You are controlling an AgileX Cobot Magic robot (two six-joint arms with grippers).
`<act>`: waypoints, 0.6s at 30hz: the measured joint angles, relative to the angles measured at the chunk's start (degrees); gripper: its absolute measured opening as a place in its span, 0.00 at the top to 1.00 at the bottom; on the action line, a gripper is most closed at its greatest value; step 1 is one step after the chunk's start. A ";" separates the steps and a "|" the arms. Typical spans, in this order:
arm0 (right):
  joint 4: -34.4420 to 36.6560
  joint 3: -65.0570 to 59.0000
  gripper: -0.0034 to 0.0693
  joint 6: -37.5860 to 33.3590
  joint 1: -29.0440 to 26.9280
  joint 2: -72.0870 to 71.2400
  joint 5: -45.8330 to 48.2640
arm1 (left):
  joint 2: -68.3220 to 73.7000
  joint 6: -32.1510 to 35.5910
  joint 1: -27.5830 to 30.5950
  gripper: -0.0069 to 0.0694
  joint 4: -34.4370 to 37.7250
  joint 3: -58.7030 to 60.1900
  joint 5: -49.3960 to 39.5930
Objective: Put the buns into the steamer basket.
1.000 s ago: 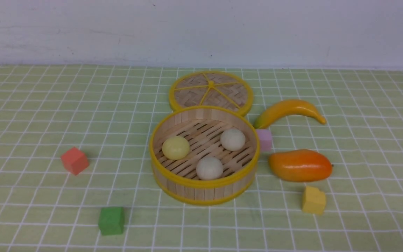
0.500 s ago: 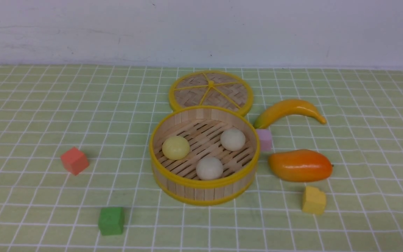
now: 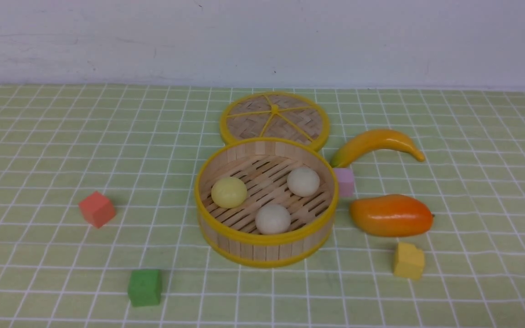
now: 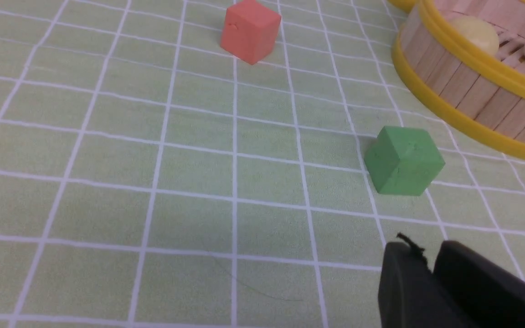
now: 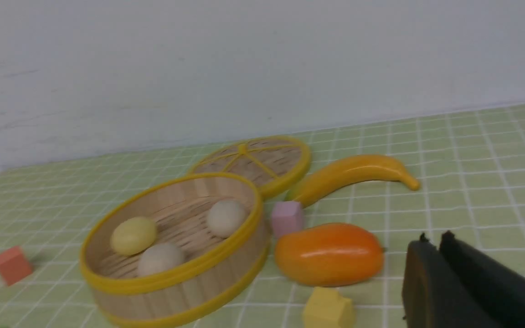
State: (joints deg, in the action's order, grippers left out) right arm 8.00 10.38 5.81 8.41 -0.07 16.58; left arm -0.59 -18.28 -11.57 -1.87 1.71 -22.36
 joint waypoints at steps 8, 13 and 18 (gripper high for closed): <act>-4.31 0.00 0.89 -1.81 -9.72 -0.47 1.04 | 0.00 0.00 0.00 0.79 0.00 0.00 0.00; -11.86 -1.78 0.88 -2.12 -12.09 -0.47 5.62 | 0.00 0.00 0.00 0.79 0.00 0.00 0.00; -13.24 -10.14 0.86 -0.36 -12.92 -0.47 7.14 | 0.00 -0.04 0.00 0.79 -0.05 0.00 0.00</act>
State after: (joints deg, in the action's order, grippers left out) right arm -5.24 0.25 5.44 -4.50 -0.54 23.73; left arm -0.59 -18.31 -11.57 -1.92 1.71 -22.36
